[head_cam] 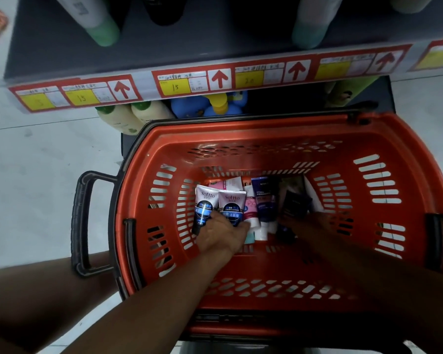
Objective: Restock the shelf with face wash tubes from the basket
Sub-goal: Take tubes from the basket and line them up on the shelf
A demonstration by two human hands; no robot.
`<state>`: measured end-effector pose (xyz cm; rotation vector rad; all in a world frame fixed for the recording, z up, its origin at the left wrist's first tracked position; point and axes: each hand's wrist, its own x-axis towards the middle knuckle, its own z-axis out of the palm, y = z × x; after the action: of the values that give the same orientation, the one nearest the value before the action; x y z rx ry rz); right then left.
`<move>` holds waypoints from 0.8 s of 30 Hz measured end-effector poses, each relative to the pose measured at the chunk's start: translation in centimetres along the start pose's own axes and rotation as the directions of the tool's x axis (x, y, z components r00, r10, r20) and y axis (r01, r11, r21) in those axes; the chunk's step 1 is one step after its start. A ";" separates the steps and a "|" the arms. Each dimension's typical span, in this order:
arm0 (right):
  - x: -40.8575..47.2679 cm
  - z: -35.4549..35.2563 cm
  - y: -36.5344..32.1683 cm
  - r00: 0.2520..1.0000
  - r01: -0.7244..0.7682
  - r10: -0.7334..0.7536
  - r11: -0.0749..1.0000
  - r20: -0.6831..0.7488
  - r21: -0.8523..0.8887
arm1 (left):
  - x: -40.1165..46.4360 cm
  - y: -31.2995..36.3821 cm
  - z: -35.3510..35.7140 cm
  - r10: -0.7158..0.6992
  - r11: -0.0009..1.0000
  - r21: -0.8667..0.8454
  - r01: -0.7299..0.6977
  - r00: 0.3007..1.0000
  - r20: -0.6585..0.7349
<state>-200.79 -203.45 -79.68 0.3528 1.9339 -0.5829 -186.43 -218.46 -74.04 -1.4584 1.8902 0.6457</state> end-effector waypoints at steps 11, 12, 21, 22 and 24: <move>-1.6 0.9 -0.8 0.991 0.008 -0.030 0.986 -0.130 -0.166 | -0.5 0.9 -0.4 -0.018 0.968 -0.251 0.023 1.000 0.021; -1.8 0.9 -0.9 0.989 0.008 -0.032 0.986 -0.141 -0.167 | -0.5 1.0 -0.5 -0.024 0.951 -0.307 0.032 0.999 0.030; -3.0 0.1 -1.6 0.994 0.055 -0.055 0.998 -0.098 0.000 | -1.2 -0.1 -2.6 0.107 0.853 -0.517 -0.065 0.993 0.051; -3.3 0.0 -1.9 0.994 0.055 -0.055 0.998 -0.099 -0.007 | -1.3 -0.3 -2.7 0.123 0.851 -0.519 -0.081 0.991 0.047; -4.0 -0.2 -2.2 0.995 0.068 -0.069 0.998 -0.068 -0.010 | -1.6 -0.6 -3.0 0.145 0.843 -0.526 -0.113 0.989 0.021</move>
<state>-200.33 -205.14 -75.43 0.3059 2.0196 -0.6151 -186.17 -219.79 -70.85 -1.6146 1.8578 1.3417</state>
